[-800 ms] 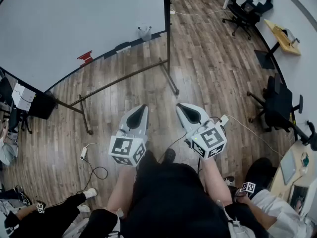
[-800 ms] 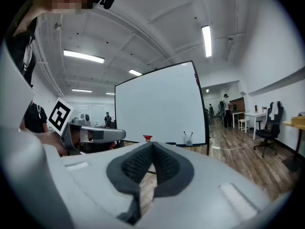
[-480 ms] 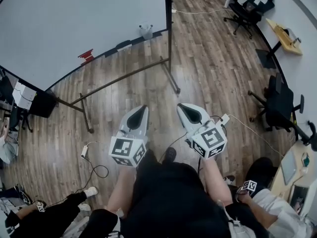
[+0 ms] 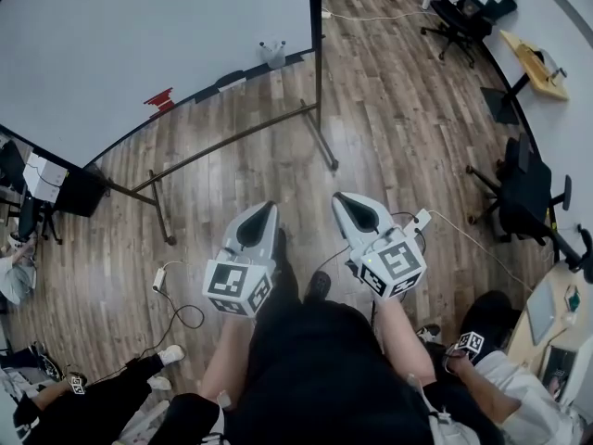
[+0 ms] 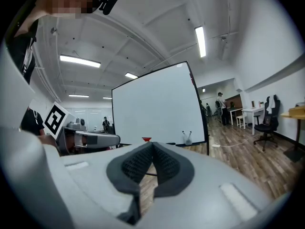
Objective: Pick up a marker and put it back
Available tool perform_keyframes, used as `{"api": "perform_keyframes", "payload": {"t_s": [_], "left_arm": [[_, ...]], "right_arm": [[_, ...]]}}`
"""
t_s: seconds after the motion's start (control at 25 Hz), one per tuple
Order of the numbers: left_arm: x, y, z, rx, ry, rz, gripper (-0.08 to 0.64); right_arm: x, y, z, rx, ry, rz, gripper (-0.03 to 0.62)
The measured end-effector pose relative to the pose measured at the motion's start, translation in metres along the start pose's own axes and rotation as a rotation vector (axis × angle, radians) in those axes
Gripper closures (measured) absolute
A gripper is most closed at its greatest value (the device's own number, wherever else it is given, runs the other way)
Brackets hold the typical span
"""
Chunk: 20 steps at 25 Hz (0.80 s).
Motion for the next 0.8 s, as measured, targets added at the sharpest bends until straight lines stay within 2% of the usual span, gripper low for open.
{"api": "perform_keyframes", "payload": {"t_s": [0.28,0.44,0.8], "left_arm": [[-0.027,-0.029,-0.005,-0.031,0.012,0.007,0.549],[-0.050,-0.059,-0.020,-0.032,0.027,0.013,0.549],[-0.138,-0.128,-0.064,0.001,0.051,0.004,0.549]], "right_arm": [[0.019,-0.028,-0.001,-0.017,-0.044,0.019,0.589],[0.044,-0.049,-0.011,-0.038,-0.055,0.043,0.589],[0.098,-0.137,-0.061,-0.069,-0.021,0.100,0.589]]}}
Point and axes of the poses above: the fingertips, and each gripper's own axes: y backward along the fingers, x to its right, z out of its underside, the point moved 10 cm from there along y, backward along the fingers, and after that the axes turned 14 degrees about -x, right-handed, at the moved point
